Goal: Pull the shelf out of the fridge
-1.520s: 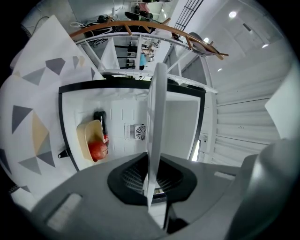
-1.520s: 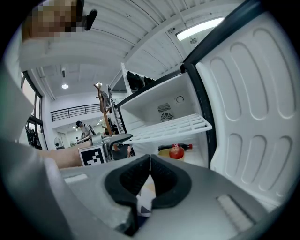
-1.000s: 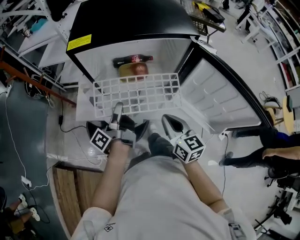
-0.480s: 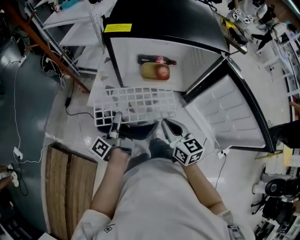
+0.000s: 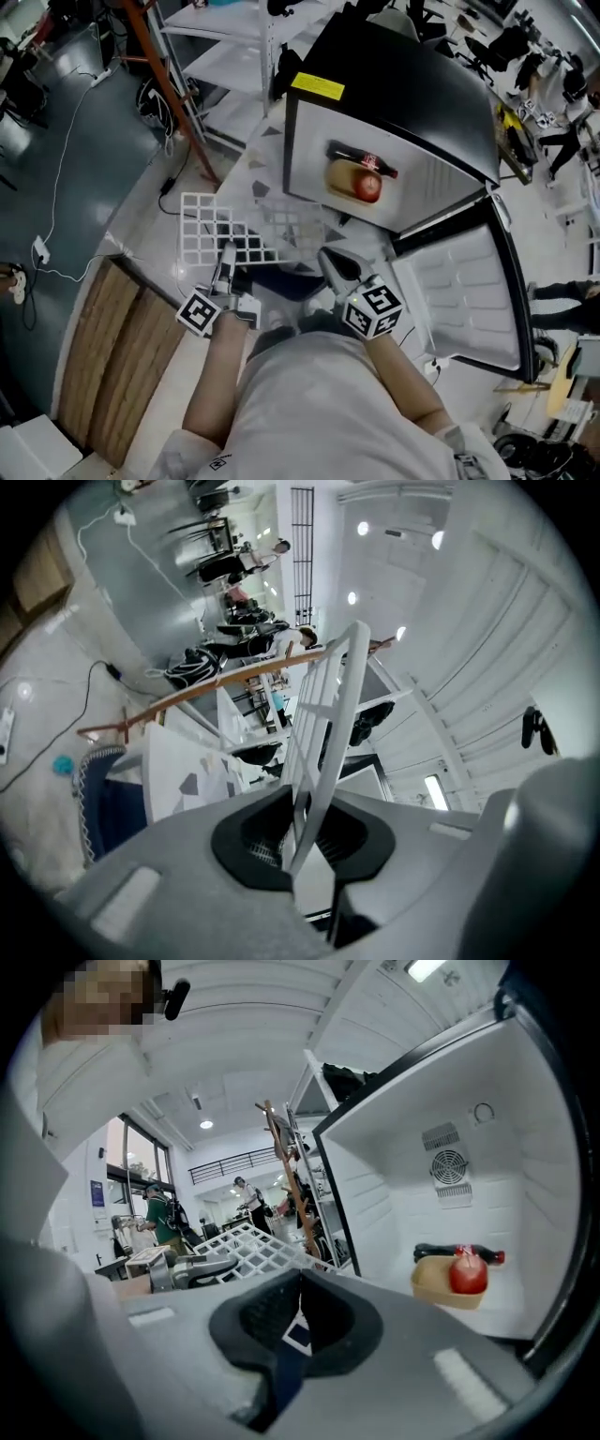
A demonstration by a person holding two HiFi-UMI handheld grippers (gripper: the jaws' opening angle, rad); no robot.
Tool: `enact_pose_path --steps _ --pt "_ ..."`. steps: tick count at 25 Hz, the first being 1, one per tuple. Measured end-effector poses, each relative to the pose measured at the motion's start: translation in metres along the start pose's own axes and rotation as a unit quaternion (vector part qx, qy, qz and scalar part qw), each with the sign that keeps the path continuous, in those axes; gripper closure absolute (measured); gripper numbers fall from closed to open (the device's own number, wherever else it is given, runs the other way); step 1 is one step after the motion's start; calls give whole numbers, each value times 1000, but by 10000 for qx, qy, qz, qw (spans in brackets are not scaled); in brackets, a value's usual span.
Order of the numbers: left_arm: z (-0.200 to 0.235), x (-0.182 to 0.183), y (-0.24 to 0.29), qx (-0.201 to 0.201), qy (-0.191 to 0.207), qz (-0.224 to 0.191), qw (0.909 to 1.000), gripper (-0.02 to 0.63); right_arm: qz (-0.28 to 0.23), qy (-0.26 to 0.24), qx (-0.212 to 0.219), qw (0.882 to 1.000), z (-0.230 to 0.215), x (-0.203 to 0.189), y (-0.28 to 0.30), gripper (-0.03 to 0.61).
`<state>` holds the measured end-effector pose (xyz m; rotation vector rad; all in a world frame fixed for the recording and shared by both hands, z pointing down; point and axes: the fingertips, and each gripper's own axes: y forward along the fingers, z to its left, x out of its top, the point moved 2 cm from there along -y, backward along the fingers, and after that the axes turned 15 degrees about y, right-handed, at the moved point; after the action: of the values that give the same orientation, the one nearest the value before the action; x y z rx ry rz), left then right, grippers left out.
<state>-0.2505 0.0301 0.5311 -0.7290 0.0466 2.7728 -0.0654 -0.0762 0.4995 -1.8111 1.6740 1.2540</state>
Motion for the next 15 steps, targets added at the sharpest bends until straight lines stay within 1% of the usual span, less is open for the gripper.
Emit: enact_pose_path --steps 5,7,9,10,12,15 --pt "4 32 -15 426 614 -273 9968 572 143 -171 424 9989 11 14 22 575" --pt "1 46 -19 557 1104 -327 9918 572 177 -314 567 9977 16 22 31 575" --pt "-8 61 -19 549 1686 -427 9832 572 200 -484 705 9961 20 29 39 575" --pt "-15 68 -18 540 1991 -481 9773 572 204 -569 770 9952 22 32 42 575" --pt "-30 80 -18 590 2532 -526 9642 574 194 -716 887 9933 25 39 49 575" --pt "-49 93 -16 642 3181 -601 9440 577 148 -905 1054 9902 33 50 56 575"
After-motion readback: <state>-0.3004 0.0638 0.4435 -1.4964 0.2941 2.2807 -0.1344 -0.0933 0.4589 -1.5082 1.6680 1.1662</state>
